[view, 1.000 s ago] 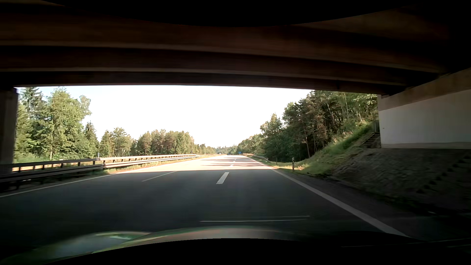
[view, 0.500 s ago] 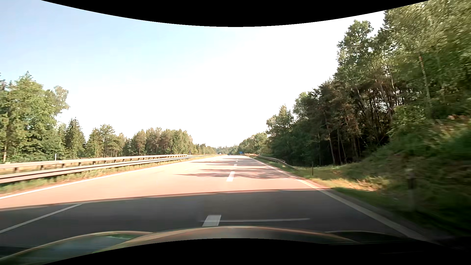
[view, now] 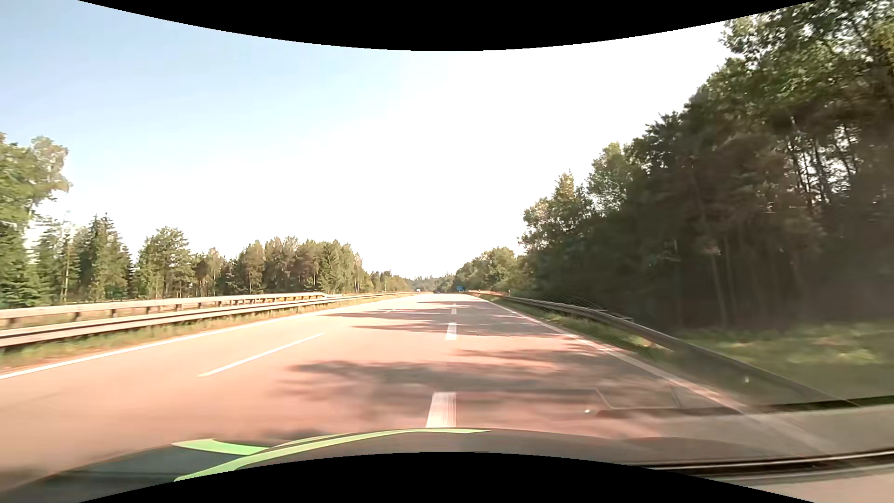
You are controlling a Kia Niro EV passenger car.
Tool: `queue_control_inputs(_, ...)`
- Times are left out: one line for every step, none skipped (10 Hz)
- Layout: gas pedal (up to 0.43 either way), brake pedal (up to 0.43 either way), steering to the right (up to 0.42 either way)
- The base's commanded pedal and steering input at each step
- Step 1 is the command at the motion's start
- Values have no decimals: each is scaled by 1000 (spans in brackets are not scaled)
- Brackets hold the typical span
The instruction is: Follow the waypoints while adhering to traffic rules and regulations
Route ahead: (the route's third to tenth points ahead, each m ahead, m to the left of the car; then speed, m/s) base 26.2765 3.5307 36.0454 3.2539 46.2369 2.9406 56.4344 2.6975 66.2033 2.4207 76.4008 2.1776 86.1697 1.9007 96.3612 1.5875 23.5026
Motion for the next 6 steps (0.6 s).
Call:
queue_control_inputs(409, 0, -3)
queue_control_inputs(409, 0, -3)
queue_control_inputs(409, 0, -3)
queue_control_inputs(409, 0, -2)
queue_control_inputs(409, 0, -1)
queue_control_inputs(409, 0, -1)
